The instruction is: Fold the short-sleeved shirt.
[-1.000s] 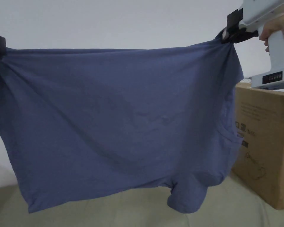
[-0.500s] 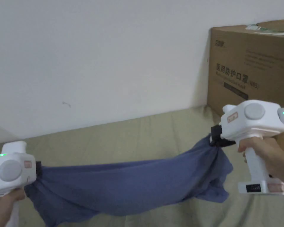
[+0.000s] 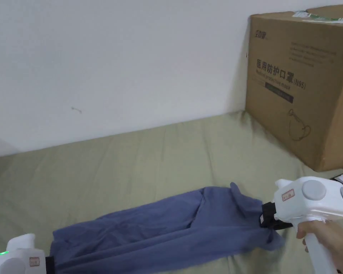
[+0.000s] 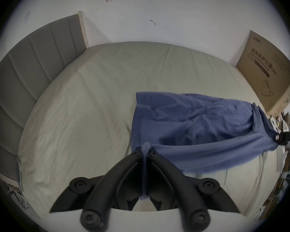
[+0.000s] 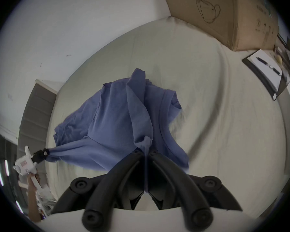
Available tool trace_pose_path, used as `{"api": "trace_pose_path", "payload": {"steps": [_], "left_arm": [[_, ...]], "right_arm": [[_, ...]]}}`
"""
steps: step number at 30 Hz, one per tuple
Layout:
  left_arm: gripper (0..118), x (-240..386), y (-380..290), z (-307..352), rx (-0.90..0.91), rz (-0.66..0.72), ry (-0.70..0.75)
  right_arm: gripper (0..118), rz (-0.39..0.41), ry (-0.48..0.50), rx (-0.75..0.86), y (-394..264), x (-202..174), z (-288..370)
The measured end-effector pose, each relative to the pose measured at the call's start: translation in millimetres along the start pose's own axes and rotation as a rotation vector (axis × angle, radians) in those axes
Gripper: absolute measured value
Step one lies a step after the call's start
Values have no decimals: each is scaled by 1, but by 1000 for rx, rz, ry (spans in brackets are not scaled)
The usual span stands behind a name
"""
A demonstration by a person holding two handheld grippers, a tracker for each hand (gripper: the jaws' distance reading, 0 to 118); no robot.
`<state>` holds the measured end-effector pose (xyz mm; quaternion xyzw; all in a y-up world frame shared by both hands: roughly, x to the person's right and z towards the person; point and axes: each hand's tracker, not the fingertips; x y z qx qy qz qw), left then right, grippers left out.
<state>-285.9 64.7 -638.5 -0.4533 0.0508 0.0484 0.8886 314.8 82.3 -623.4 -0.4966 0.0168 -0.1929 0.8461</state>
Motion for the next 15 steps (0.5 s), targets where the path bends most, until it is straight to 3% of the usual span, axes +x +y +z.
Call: {"api": "trace_pose_path", "payload": {"steps": [4, 15], "left_arm": [[1, -8, -52, 37, -1, -49, -10], [1, -42, -199, 138, 6, -98, -33]], "right_arm": [[2, 93, -27, -10, -24, 13, 13], [2, 117, 0, -38, -205, 52, 73]]}}
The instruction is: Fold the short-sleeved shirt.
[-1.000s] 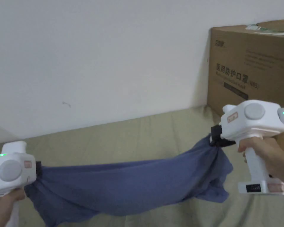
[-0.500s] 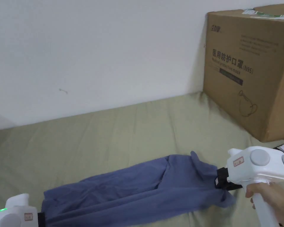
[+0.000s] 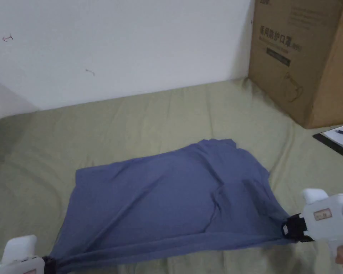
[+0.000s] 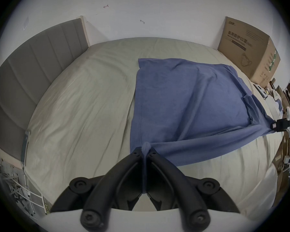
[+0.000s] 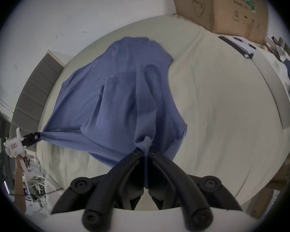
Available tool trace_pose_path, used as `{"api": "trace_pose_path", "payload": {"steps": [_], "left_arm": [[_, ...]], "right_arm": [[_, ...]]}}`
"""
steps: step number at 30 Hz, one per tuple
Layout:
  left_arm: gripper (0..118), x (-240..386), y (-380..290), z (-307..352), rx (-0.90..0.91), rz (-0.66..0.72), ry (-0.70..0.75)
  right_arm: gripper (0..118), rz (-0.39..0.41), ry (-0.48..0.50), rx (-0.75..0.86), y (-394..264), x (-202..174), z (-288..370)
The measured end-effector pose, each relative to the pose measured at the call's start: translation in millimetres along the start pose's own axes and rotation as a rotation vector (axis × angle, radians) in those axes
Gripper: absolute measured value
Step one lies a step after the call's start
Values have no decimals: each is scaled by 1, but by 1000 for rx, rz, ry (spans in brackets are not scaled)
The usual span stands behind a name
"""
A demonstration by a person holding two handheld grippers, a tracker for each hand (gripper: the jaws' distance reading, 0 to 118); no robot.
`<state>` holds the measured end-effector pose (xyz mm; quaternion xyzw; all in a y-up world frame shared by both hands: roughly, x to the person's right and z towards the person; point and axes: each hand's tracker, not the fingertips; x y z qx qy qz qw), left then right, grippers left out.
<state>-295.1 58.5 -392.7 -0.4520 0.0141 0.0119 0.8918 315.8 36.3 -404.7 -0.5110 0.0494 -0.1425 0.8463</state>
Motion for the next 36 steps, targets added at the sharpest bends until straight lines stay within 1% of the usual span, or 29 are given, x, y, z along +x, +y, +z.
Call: {"api": "trace_pose_path", "payload": {"steps": [3, 4, 7, 10, 12, 15, 16, 17, 18, 19, 20, 21, 22, 23, 25, 26, 27, 28, 29, 30, 31, 32, 33, 34, 36], "left_arm": [[1, -11, -32, 15, -2, -13, 12], [1, -11, -42, 20, -9, -18, 13], [1, -9, -70, 43, 0, -16, 7], [1, -8, -84, 44, 1, -7, -3], [1, -6, -89, 40, -18, 4, -4], [4, -2, -90, 34, -14, 7, 1], [14, -3, -89, 35, -9, 8, 8], [43, -5, -89, 38, -3, 11, 16], [71, -8, -89, 41, -2, 16, 13], [92, -10, -90, 44, 14, 41, -18], [106, -12, -91, 50, 38, 61, -71], [108, -16, -92, 56, 70, 65, -109], [108, -17, -94, 63, 93, 67, -122], [108, -16, -95, 68, 90, 62, -119], [108, -8, -97, 84, 86, 51, -105], [107, -6, -99, 90, 87, 41, -97], [102, -4, -103, 97, 94, 34, -94], [91, -2, -108, 104, 110, 22, -94], [61, 0, -114, 107, 143, 7, -94], [35, 3, -120, 113, 156, 9, -87], [16, 5, -126, 116, 159, 13, -76], [8, 10, -133, 119, 168, 17, -61], [2, 15, -140, 123, 171, 28, -48], [0, 15, -147, 123, 172, 31, -47], [0, 14, -160, 121, 178, 80, -30]], "right_arm": [[2, 10, 5, -8, -38, 6, 14], [2, 5, 11, -8, -58, -5, 33], [2, -14, 19, -9, -86, 3, 48], [2, -24, 15, -4, -96, 17, 46], [2, -47, 20, 0, -101, 23, 41], [2, -50, 21, 25, -101, 22, 40], [2, -43, 17, 29, -102, 15, 43], [4, -31, 13, 29, -101, 14, 44], [11, -16, 4, 26, -99, 13, 45], [29, 2, -14, 32, -98, 12, 47], [68, 40, -39, 53, -98, 10, 47], [94, 65, -52, 70, -99, 9, 50], [99, 82, -59, 96, -100, 7, 55], [94, 101, -52, 125, -101, 5, 62], [94, 105, -52, 148, -108, -5, 77], [93, 97, -64, 162, -111, -9, 84], [89, 86, -55, 188, -116, -13, 91], [78, 76, -32, 211, -123, -17, 99], [56, 61, -12, 236, -128, -21, 105], [39, 44, 3, 265, -134, -25, 110], [23, 28, 8, 280, -140, -28, 112], [9, 25, 17, 286, -143, -34, 114], [2, 29, 19, 285, -148, -39, 114], [0, 30, 19, 284, -152, -44, 114], [0, 43, 21, 293, -161, -51, 108]]}}
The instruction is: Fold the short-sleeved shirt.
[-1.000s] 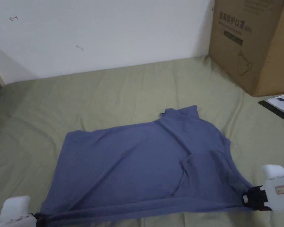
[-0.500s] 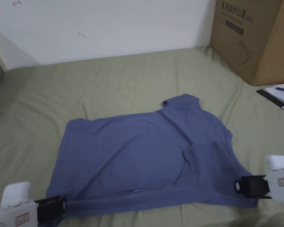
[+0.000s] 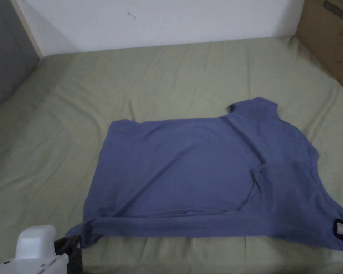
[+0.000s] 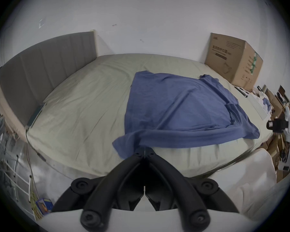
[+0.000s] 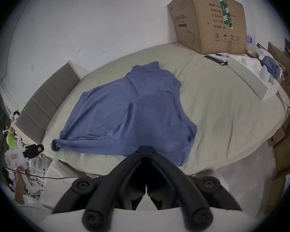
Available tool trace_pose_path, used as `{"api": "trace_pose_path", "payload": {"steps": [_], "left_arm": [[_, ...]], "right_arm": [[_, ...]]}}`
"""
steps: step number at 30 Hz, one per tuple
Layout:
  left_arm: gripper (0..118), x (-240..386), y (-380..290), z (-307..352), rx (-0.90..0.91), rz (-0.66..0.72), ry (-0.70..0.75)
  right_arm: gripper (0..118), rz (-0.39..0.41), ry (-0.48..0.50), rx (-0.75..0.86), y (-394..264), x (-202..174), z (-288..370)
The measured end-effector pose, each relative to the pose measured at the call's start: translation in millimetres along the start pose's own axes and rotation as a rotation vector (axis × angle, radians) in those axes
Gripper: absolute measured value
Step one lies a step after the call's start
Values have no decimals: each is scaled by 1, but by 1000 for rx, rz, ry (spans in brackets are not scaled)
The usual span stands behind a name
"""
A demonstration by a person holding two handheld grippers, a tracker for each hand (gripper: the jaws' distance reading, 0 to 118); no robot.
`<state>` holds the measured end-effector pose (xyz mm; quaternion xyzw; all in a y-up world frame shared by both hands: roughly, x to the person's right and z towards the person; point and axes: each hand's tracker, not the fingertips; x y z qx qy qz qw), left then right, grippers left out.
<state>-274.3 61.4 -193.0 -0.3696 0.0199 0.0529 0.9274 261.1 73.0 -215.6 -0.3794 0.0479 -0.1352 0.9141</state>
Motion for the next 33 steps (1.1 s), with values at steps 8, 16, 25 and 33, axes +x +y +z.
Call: {"api": "trace_pose_path", "payload": {"steps": [8, 16, 25, 33], "left_arm": [[1, -7, 8, -15, -13, 11, 66], [105, -24, 36, -73, -123, 103, 13], [1, -26, 29, -84, -151, 139, -50], [1, -30, 42, -72, -139, 152, -45]], "right_arm": [[0, 27, 17, -42, -7, -11, -15], [0, 1, 5, -78, -9, -2, -21], [3, -30, -28, -116, -14, 13, -26], [95, 70, -151, -186, -6, 38, -43]]}}
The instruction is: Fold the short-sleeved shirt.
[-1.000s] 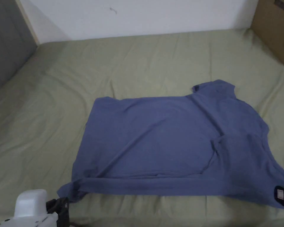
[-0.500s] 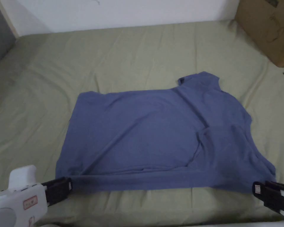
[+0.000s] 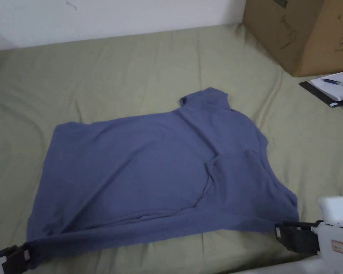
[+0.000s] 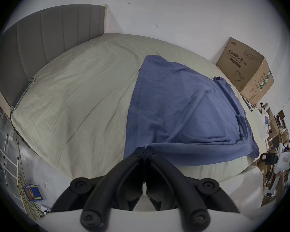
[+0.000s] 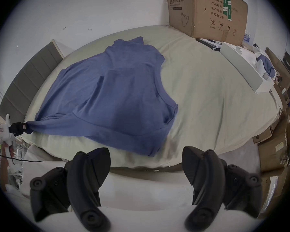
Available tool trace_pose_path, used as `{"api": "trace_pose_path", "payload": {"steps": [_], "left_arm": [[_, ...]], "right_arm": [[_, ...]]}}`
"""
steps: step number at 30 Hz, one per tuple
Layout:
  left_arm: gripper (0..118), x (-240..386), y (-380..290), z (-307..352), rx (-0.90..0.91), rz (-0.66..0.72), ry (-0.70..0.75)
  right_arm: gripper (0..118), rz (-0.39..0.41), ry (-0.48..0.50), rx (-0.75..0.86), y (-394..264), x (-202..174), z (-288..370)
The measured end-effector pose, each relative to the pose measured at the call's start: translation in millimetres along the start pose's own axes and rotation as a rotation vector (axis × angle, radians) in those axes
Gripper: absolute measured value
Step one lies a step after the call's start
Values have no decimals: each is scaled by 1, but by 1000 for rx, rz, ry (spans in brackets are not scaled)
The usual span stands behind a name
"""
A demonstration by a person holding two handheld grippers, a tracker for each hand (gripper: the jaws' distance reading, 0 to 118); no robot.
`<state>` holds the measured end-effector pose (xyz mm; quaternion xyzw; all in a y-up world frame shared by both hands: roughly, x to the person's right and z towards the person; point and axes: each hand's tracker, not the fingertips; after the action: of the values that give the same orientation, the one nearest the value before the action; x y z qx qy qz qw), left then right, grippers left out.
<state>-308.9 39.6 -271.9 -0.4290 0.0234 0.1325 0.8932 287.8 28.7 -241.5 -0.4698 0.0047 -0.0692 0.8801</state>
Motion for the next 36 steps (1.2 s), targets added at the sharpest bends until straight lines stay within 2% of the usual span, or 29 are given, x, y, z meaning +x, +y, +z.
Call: {"api": "trace_pose_path", "payload": {"steps": [4, 6, 7, 10, 11, 13, 20, 27, 31, 32, 33, 36], "left_arm": [[1, 8, 0, -3, -18, -41, 37], [1, 9, 0, -3, -21, -50, 38], [1, 9, 0, -2, -23, -49, 38], [1, 6, 2, -4, -25, -7, 26], [1, 5, 3, -4, -24, 4, 21], [1, 2, 4, -6, -21, 9, 29], [1, 15, 7, 3, -17, -24, 34], [1, 23, 53, -5, 22, -57, 32], [1, 20, 95, -44, 31, -52, 54], [1, 22, 107, -62, 14, -20, 53], [1, 24, 116, -77, -2, -1, 44], [1, 37, 134, -119, -50, -13, 84]], "right_arm": [[94, -28, -15, -32, 7, 14, -26], [88, -32, 1, -50, 11, 16, -33], [77, -28, 10, -55, 14, 13, -33], [26, -9, 37, -72, 18, 10, -41], [15, -8, 42, -65, 18, 10, -43], [9, 0, 49, -40, 20, 7, -39], [7, -7, 57, -1, 32, 7, -14], [7, -77, 131, 84, 84, 9, 8], [7, -140, 136, 90, 126, 19, -26], [7, -179, 135, 75, 136, 20, -39], [7, -183, 131, 68, 144, 20, -53], [7, -188, 55, 8, 165, 18, -97]]}}
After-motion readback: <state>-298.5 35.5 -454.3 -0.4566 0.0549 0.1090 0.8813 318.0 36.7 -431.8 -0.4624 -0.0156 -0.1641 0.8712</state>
